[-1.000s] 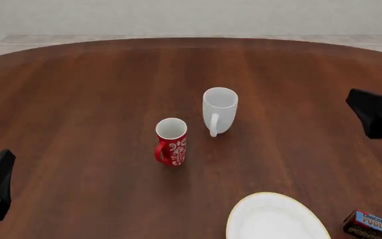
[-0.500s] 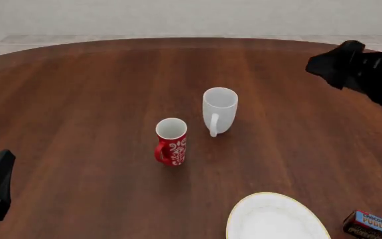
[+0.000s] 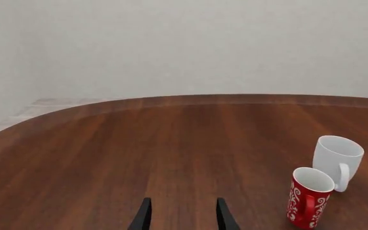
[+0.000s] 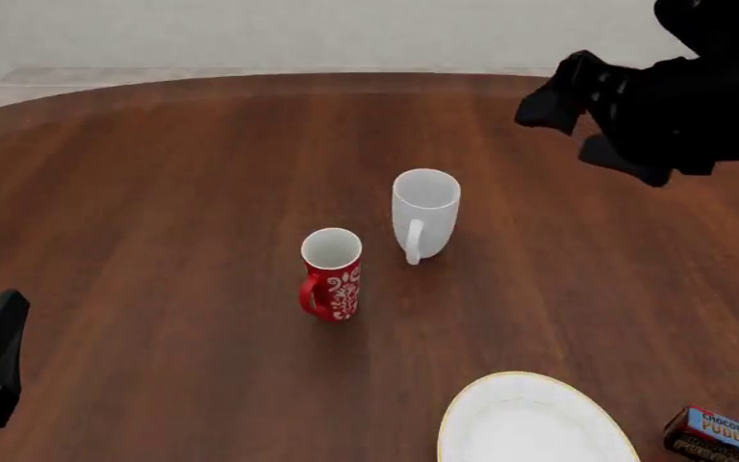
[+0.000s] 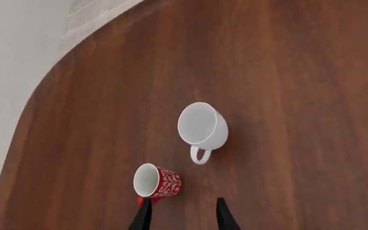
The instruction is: Put the white mug on the plate.
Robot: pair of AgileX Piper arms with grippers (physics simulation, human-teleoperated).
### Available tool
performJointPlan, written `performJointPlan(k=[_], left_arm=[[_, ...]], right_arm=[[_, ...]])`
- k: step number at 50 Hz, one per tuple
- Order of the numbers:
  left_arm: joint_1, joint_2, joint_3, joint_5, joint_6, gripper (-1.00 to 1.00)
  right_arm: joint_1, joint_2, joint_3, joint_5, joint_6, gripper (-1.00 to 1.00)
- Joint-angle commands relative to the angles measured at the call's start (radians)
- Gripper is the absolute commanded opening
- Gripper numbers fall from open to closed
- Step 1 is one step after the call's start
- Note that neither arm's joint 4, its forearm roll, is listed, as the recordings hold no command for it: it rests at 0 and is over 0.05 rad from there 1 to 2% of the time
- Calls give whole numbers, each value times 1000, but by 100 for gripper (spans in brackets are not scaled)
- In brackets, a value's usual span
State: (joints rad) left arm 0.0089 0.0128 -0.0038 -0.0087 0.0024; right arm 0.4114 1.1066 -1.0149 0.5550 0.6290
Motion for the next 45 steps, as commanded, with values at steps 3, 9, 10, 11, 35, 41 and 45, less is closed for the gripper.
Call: performJointPlan(k=[3, 9, 10, 11, 35, 41, 45], left_arm=[[0, 6, 0, -5, -1, 100], [0, 4, 0, -3, -1, 100], [0, 4, 0, -3, -1, 100], [0, 3, 0, -2, 0, 100], [0, -2, -4, 7, 0, 100], [0, -2, -4, 6, 0, 100], [0, -3, -3, 6, 0, 100]], right_arm=[[-3, 97, -68, 0, 36, 100], [-8, 137, -68, -12, 17, 100], [-8, 137, -68, -12, 17, 100], [-8, 140, -67, -16, 20, 100], [1, 301, -154, 14, -26, 100], [13, 337, -150, 0, -32, 100], [29, 355, -144, -12, -28, 100]])
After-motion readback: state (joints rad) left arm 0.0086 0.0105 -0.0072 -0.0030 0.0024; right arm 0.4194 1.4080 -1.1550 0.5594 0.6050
